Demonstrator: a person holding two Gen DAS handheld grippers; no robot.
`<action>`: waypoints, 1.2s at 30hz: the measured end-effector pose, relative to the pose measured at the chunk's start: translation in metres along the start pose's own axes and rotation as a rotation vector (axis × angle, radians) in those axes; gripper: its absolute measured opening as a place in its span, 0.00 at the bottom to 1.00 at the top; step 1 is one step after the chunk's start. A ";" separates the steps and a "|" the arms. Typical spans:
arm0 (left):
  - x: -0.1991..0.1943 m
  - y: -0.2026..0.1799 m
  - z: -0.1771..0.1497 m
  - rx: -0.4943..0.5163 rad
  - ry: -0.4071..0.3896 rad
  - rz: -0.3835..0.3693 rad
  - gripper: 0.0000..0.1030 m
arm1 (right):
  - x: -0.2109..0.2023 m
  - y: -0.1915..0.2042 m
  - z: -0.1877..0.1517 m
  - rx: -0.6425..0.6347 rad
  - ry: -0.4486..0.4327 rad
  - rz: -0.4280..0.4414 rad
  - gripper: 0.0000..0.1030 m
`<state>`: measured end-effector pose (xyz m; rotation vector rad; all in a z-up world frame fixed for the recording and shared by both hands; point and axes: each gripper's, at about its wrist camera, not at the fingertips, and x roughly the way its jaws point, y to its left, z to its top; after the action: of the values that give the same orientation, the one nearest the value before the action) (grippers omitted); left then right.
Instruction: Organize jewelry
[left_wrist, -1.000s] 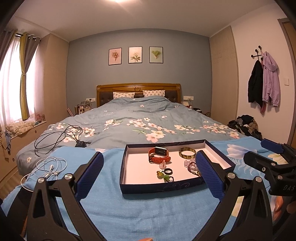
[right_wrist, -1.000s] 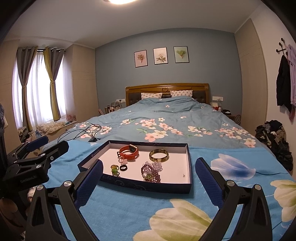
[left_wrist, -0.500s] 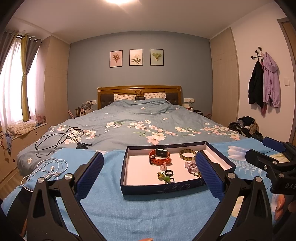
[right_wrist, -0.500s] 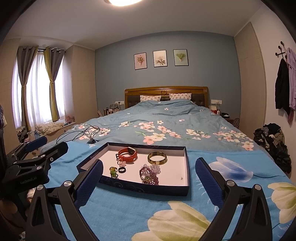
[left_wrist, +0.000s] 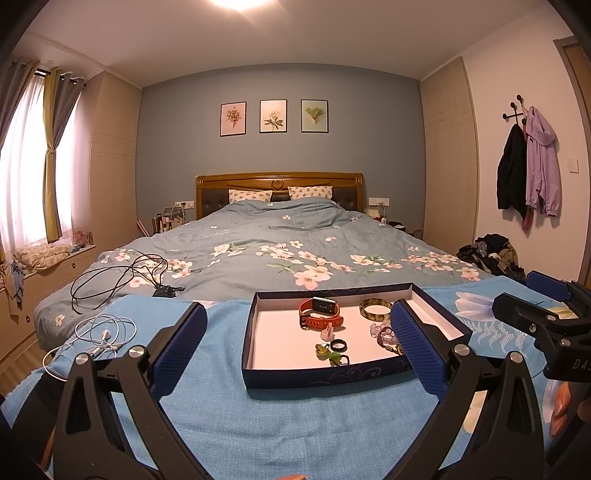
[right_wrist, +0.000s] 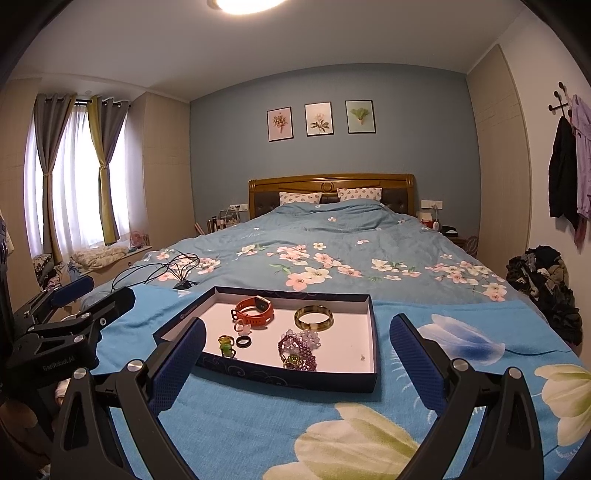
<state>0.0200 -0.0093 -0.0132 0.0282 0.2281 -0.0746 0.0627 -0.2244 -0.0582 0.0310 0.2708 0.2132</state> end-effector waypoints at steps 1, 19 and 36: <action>-0.001 0.000 0.000 -0.003 0.001 -0.001 0.95 | 0.000 0.000 0.000 -0.001 0.000 -0.001 0.93; 0.001 0.000 -0.001 -0.001 -0.001 0.003 0.95 | 0.000 -0.002 0.000 0.006 -0.005 0.000 0.93; -0.001 -0.001 0.000 -0.002 -0.007 0.004 0.95 | 0.002 -0.003 0.001 0.007 -0.004 0.002 0.93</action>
<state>0.0190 -0.0102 -0.0126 0.0263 0.2210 -0.0705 0.0654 -0.2264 -0.0578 0.0390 0.2677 0.2145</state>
